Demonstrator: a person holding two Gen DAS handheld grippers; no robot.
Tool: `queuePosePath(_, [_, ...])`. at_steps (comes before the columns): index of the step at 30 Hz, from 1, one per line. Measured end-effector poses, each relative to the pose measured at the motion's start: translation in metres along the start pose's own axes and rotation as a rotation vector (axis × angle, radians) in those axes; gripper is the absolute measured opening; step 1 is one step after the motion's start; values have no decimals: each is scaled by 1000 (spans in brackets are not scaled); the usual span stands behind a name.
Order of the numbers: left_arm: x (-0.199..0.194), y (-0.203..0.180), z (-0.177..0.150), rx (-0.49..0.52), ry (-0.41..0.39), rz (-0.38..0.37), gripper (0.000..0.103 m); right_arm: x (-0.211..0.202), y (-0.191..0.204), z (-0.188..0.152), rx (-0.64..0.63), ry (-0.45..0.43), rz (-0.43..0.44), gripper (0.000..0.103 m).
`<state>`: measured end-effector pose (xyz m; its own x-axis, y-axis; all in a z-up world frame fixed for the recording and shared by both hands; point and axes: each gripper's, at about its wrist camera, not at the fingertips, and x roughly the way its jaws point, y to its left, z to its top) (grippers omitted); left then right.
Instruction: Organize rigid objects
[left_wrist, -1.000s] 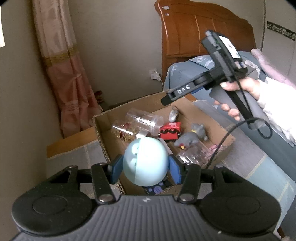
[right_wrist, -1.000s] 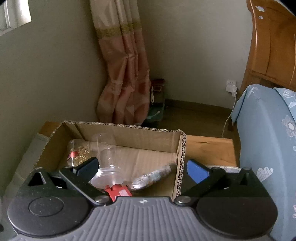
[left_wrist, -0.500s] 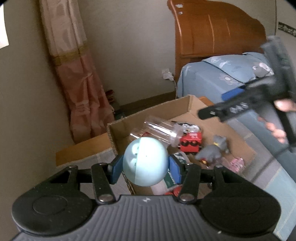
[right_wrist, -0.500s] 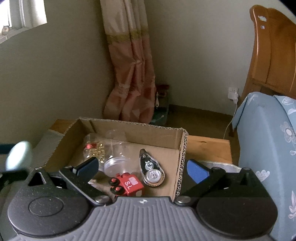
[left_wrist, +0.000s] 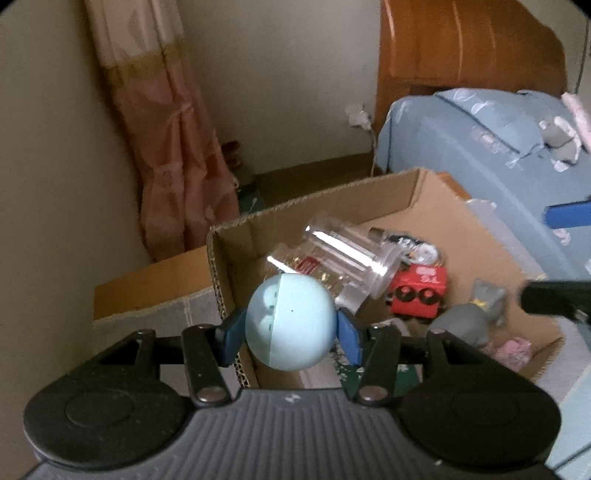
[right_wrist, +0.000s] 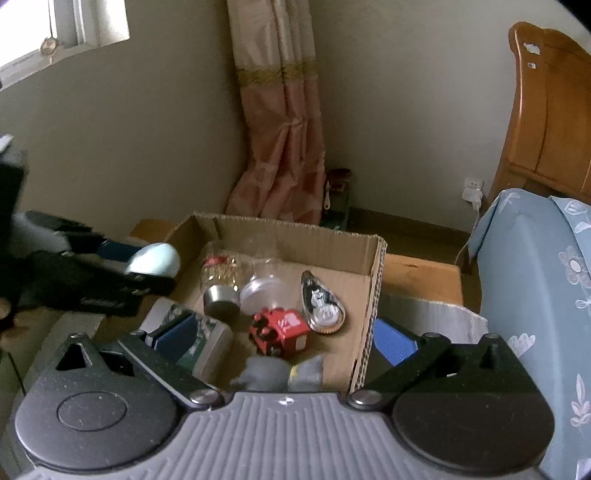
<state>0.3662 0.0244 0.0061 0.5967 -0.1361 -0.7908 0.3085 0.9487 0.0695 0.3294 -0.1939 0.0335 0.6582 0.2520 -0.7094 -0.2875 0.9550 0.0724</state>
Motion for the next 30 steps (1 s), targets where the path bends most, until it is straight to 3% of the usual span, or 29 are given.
queuePosePath(4, [7, 2, 1, -22, 13, 21, 54, -4, 6, -5, -34, 12, -9, 103])
queuePosePath(6, [6, 5, 2, -41, 5, 33, 76, -6, 7, -6, -37, 10, -7, 103])
queuePosePath(9, [-5, 5, 3, -47, -53, 49, 92, -11, 9, -7, -40, -1, -2, 103])
queuePosePath(15, [-35, 0, 0, -25, -132, 78, 96, -22, 18, -7, -47, -24, -4, 103])
queuePosePath(21, [-70, -8, -15, -1, -186, 118, 97, -40, 31, -14, -48, -41, -72, 103])
queuePosePath(30, [-126, -24, -68, -57, -303, 154, 102, -70, 48, -47, -16, -67, -153, 103])
